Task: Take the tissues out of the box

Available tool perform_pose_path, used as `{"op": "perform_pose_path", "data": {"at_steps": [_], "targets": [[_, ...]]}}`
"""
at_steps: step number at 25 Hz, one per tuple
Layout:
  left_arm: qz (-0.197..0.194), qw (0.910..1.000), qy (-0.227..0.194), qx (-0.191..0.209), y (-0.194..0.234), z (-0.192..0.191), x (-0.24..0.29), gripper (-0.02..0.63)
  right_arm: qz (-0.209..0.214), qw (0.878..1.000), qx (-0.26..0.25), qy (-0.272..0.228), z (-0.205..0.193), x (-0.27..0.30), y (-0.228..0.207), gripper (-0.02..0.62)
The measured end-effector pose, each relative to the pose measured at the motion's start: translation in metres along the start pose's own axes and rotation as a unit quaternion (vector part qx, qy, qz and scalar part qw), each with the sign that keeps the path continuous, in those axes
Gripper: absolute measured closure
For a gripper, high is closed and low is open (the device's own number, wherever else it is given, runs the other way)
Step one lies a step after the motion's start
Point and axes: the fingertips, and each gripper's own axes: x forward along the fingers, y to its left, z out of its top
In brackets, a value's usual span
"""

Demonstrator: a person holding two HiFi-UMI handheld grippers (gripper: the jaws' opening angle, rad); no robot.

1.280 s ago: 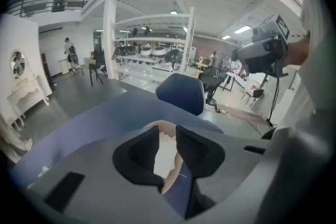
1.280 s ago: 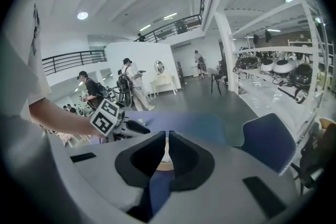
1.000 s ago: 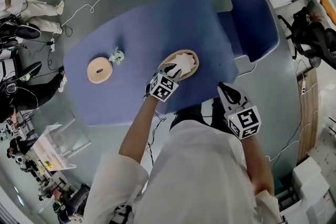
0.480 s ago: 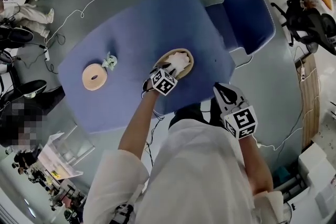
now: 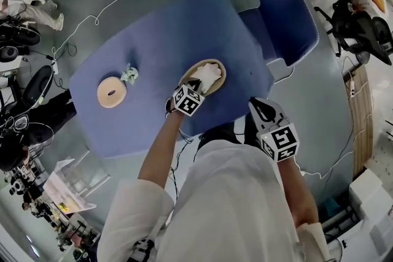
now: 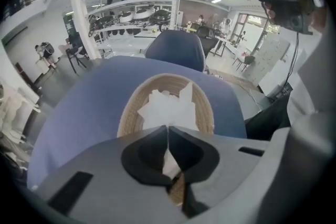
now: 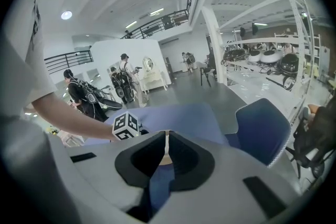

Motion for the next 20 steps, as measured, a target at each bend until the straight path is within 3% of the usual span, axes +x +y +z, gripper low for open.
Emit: {"op": "perform_pose_path", "data": {"at_steps": [6,14,20], "targets": [[0.013,0.9968,-0.055,-0.056,0.001,0.005,-0.027,0.592,-0.002,1.000,-0.004,-0.007,0.005,-0.003,0.004,0.552],[0.042,0.9838,-0.131,-0.115,0.001,0.016,-0.064,0.592,0.003,1.000,-0.015,-0.019,0.011,-0.017,0.007,0.552],[0.066,0.9744,-0.156,-0.148,-0.010,0.024,-0.091,0.592,0.011,0.999,-0.025,-0.029,0.017,-0.034,0.000,0.552]]}}
